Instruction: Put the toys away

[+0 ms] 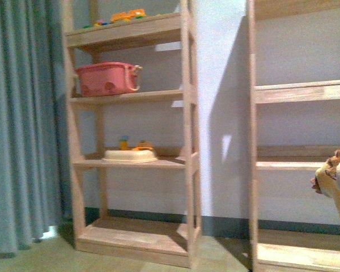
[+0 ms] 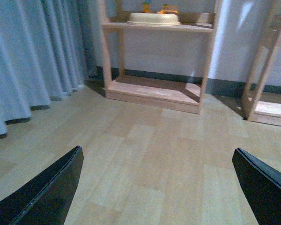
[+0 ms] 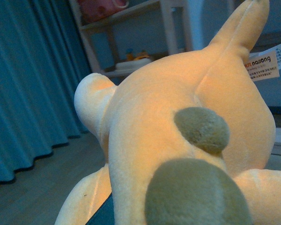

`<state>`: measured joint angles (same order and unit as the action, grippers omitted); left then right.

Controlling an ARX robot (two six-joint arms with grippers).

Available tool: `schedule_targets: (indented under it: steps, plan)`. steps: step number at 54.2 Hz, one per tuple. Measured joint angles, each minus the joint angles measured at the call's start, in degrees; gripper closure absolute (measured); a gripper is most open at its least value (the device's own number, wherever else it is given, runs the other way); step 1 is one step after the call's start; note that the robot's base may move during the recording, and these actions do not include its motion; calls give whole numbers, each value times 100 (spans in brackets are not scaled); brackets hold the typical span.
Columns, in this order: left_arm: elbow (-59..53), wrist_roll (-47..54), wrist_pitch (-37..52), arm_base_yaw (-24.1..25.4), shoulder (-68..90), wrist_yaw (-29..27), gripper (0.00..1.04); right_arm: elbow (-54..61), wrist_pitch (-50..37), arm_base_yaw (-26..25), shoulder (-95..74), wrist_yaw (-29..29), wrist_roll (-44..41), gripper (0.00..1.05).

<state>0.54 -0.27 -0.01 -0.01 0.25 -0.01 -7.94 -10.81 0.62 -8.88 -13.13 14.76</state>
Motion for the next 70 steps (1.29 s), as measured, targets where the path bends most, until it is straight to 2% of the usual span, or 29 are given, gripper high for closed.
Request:
schedule_targets:
  steps: [70]
  plan:
    - [0, 2, 0, 0, -7, 0, 6, 0, 0, -4, 22, 0, -2, 85]
